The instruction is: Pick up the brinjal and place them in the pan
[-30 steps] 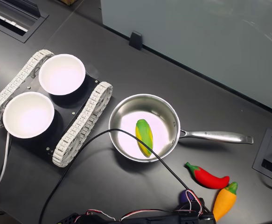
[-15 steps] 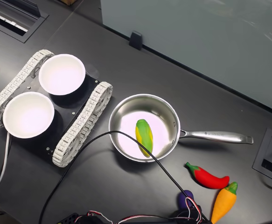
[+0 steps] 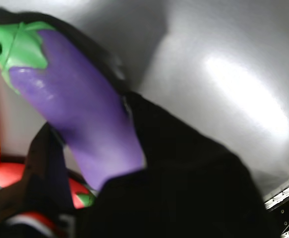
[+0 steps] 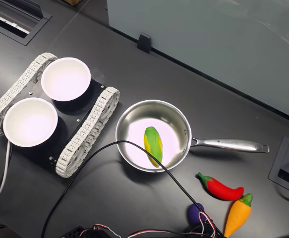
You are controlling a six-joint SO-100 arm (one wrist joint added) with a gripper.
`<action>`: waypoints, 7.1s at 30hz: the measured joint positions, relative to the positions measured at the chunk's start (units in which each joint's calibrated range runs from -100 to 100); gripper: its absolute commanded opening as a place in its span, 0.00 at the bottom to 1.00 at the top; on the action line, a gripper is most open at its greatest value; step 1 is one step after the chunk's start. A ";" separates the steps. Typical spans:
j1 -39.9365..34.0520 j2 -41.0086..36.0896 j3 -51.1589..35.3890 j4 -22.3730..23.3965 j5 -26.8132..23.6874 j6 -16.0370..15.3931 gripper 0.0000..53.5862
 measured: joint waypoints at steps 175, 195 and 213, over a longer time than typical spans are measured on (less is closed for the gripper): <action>-64.14 -75.25 57.74 -32.64 -10.94 4.04 0.01; -64.03 -72.47 63.89 -38.50 -10.94 4.04 0.00; -64.36 -72.47 66.15 -39.27 -11.33 4.04 0.32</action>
